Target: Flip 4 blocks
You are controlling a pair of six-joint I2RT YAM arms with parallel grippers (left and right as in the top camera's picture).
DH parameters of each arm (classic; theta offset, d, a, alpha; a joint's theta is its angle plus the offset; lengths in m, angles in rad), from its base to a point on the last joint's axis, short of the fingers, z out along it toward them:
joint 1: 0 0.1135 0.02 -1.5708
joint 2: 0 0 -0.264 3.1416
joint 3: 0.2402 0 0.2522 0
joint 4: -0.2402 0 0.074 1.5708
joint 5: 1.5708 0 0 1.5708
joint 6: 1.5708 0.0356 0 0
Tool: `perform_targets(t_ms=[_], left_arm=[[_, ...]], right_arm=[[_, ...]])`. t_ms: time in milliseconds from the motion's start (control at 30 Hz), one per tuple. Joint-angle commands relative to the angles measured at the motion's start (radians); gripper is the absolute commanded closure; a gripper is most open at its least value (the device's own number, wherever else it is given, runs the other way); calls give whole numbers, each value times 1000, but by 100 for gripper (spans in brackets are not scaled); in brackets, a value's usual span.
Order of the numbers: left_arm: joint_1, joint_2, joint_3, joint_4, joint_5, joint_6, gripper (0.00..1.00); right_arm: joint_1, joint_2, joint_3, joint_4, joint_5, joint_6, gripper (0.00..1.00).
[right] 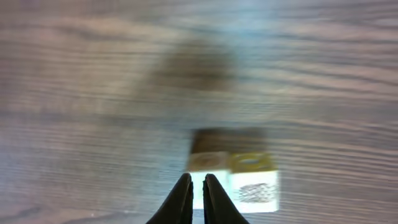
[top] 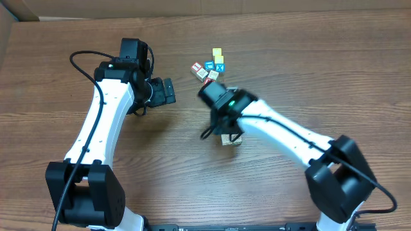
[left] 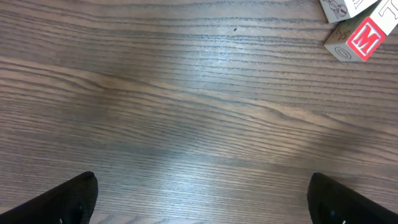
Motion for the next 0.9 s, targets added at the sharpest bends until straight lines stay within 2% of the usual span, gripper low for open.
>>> perform_targets(t_ms=[0, 67, 267, 433, 733, 867], left_arm=[[4, 11, 19, 3, -14, -16, 0], [4, 11, 19, 3, -14, -16, 0], [4, 11, 19, 3, -14, -16, 0], [4, 11, 19, 3, -14, -16, 0], [4, 11, 19, 3, -14, -16, 0], [4, 11, 19, 3, -14, -16, 0]], right_arm=[[-73, -33, 8, -38, -60, 7, 91], [-113, -33, -11, -57, -80, 8, 96], [-171, -33, -110, -35, -145, 14, 96], [-161, -33, -175, 12, -198, 15, 96], [-112, -33, -181, 55, -197, 15, 95], [-112, -33, -181, 50, -182, 14, 92]])
